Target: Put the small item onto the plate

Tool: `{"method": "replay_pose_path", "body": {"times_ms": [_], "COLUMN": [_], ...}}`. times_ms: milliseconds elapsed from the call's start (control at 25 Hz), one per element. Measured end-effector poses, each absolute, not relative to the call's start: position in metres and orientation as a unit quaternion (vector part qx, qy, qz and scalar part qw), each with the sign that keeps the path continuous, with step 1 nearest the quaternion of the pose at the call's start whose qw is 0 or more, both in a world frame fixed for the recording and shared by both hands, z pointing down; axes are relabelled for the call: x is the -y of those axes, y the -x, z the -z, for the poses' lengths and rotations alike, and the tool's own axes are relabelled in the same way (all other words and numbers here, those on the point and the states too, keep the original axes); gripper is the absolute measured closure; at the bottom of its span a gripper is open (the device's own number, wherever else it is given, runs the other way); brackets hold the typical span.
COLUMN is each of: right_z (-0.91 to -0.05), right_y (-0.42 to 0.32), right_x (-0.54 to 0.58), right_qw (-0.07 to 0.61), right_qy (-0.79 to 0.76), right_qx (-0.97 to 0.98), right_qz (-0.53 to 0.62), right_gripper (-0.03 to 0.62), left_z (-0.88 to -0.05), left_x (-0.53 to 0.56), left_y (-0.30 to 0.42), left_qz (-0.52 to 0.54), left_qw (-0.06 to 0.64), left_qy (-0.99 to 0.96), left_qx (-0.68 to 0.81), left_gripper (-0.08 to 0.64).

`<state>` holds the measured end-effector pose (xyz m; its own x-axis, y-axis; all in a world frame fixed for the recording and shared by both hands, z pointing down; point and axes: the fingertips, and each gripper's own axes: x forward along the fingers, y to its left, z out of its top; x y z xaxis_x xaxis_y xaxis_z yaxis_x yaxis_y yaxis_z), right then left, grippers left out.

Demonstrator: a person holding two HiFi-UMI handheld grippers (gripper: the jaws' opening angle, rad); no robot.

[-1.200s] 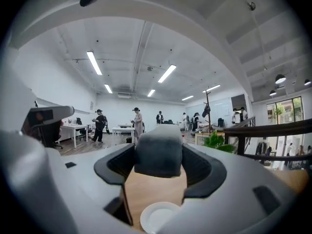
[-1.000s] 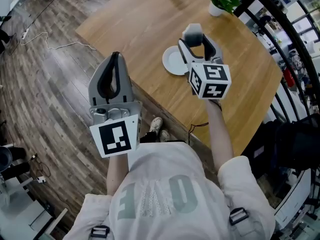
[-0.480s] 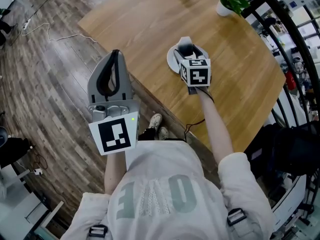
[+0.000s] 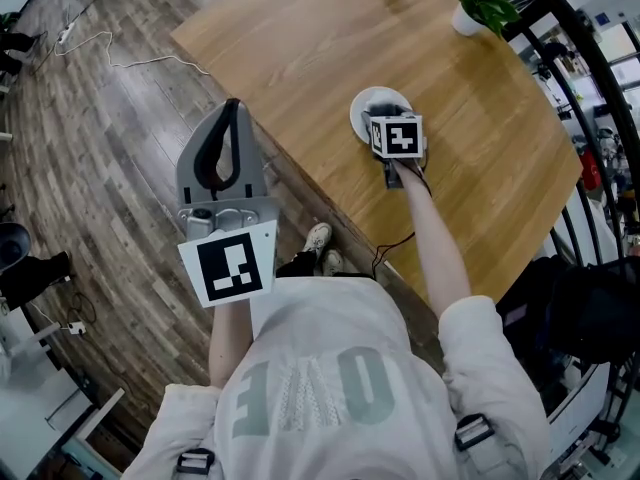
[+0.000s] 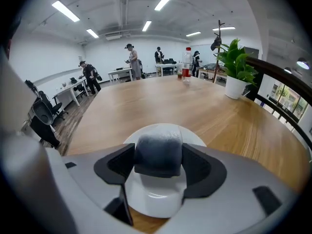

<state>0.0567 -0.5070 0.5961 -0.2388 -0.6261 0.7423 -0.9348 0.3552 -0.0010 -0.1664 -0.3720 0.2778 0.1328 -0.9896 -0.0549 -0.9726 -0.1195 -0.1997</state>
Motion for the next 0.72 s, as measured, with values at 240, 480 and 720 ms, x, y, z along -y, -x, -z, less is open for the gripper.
{"method": "replay_pose_path", "body": {"times_ms": [240,480,720], "right_z": [-0.6015,-0.6024,-0.6083], "right_y": [-0.0571,-0.0603,-0.0561], "right_x": [0.5080,0.5059,0.5026], "right_qw": [0.343,0.362,0.363], "right_qy": [-0.516,-0.515,-0.498], "right_qx": [0.748,0.738,0.738], "right_qz": [-0.236,-0.245,-0.275], "right_gripper": [0.281,0.281,0.281], "left_z": [-0.2754,-0.2765,-0.2775], "left_x": [0.3715,0.3682,0.3670], "left_y": [0.1759,0.1756,0.1711], "left_qz": [0.042,0.045,0.043], "left_qw": [0.097,0.096,0.092], "left_qy": [0.739,0.740,0.745], "left_qx": [-0.665,-0.664,-0.659], "left_gripper": [0.551,0.551,0.551]}}
